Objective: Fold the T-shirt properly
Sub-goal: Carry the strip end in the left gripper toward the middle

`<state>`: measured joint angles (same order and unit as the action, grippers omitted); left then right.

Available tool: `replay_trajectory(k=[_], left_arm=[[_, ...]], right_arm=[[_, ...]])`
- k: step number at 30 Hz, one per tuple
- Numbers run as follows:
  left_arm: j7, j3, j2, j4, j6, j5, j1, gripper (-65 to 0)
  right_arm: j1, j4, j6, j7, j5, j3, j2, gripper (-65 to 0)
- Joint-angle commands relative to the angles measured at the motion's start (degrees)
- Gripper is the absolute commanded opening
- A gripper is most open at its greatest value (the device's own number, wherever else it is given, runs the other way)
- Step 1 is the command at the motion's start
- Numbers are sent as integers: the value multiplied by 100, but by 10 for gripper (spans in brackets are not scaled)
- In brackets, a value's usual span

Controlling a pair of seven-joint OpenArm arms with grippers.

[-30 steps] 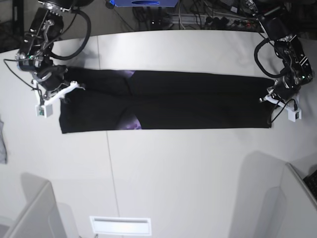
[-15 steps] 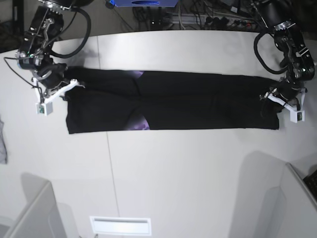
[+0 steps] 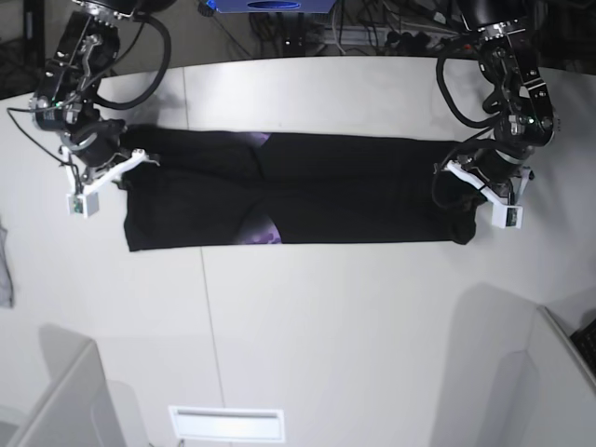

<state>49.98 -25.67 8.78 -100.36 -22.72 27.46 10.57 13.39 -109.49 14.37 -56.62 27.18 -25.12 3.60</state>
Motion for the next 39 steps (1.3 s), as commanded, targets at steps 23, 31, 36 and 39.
replay_trajectory(k=[23,31,36,39], left_arm=[[-88,1490,-311,-61,624,133,-270,-650],[-96,1921,-601,115,712,115,-463,-650],[-88,1956,-741,414,712,133,-622,-650],[-88,2211,-750,502,712,133,-648,-650]], right_arm=[[-42,-88,27,84,91,-24,58,-650],[-42,-79,27,84,91,-41,58,-650],[-42,-79,27,84,91,-41,58,-650],[-42,-79,27,84,91,-50,67,-650]])
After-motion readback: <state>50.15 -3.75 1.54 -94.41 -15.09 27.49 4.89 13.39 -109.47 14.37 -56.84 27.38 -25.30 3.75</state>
